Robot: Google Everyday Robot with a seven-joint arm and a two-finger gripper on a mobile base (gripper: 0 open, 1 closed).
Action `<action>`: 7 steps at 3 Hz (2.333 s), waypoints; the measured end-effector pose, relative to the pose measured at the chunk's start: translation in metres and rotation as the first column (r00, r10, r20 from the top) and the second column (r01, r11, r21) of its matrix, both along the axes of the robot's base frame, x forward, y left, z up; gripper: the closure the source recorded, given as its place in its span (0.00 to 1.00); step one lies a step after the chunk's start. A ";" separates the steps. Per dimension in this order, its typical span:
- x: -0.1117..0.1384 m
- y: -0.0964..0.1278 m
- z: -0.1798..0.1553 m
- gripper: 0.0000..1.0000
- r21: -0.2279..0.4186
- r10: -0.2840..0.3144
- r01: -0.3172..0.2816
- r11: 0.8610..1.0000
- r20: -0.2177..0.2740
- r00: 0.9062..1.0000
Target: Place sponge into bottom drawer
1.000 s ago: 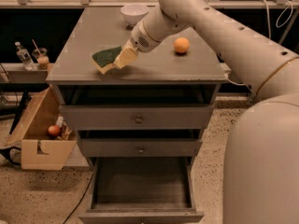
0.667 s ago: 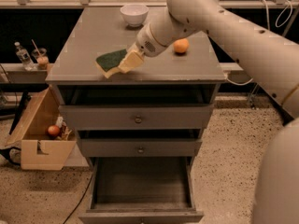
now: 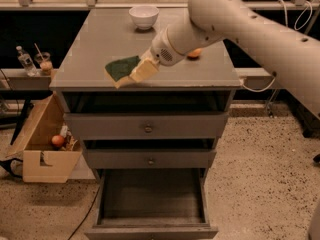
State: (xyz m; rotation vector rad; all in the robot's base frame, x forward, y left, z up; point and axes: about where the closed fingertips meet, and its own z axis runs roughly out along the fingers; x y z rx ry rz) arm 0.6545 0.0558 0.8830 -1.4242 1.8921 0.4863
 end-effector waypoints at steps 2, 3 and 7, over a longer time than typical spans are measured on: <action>-0.037 -0.024 -0.009 1.00 0.023 -0.060 0.060 0.998 -0.007 0.998; -0.049 -0.041 -0.025 1.00 0.025 -0.082 0.082 0.996 -0.024 0.996; -0.135 -0.120 -0.139 1.00 -0.046 -0.311 0.307 0.950 -0.102 0.945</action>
Offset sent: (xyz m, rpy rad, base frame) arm -0.1975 -0.1403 -0.1088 0.1450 0.0692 -0.3719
